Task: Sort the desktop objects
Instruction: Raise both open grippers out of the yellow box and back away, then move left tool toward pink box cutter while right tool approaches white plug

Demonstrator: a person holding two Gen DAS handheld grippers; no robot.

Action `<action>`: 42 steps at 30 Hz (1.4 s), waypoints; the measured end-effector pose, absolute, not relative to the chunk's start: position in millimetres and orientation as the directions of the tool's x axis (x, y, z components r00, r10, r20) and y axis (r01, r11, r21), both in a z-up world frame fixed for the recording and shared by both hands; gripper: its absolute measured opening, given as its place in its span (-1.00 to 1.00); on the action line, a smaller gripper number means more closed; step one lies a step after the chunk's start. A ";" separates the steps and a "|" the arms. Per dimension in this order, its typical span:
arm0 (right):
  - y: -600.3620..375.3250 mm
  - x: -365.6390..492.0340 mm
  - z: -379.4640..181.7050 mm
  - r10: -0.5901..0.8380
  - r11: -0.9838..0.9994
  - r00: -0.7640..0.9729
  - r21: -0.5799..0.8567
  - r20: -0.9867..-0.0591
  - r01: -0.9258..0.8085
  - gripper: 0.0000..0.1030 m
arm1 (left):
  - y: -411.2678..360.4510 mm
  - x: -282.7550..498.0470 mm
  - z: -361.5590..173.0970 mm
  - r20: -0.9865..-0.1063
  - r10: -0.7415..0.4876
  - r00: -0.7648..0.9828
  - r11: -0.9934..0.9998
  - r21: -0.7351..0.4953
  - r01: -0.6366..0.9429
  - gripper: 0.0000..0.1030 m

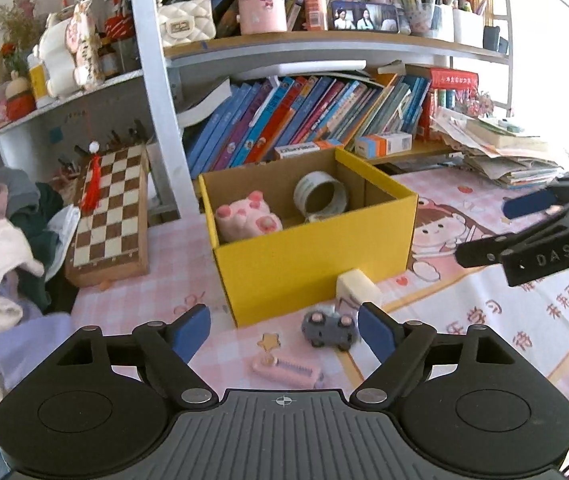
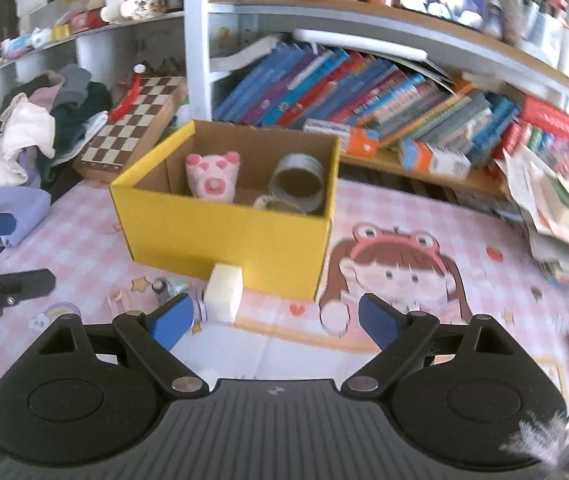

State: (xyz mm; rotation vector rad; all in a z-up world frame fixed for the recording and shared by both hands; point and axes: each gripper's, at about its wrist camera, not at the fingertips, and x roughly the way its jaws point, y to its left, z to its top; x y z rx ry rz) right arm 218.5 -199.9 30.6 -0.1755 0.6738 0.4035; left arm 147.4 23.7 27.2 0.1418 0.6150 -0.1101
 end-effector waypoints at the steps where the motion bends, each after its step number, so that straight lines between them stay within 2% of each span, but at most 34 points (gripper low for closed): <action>1: -201.4 214.0 27.2 0.298 0.911 0.707 -0.029 -0.641 -0.410 0.74 | 24.7 144.6 25.6 -0.585 -0.058 0.809 0.985 0.096 0.140 0.62; 12: -210.8 176.3 -3.4 0.251 0.938 0.675 0.001 -0.694 -0.347 0.79 | 33.7 120.5 5.9 -0.621 -0.009 0.784 0.990 0.103 0.093 0.76; 22: -189.9 144.4 -19.5 0.213 0.914 0.703 -0.115 -0.678 -0.388 0.86 | 36.7 105.6 -13.2 -0.655 0.002 0.756 0.995 0.076 0.063 0.77; 29: -178.1 134.9 -28.5 0.265 0.901 0.636 -0.049 -0.725 -0.432 0.86 | 25.8 96.0 -22.3 -0.672 -0.030 0.740 0.991 0.077 0.111 0.77; 42: -165.7 139.9 -24.0 0.318 0.871 0.621 -0.038 -0.716 -0.490 0.85 | 24.1 92.7 -21.3 -0.668 -0.039 0.744 0.993 0.057 0.104 0.77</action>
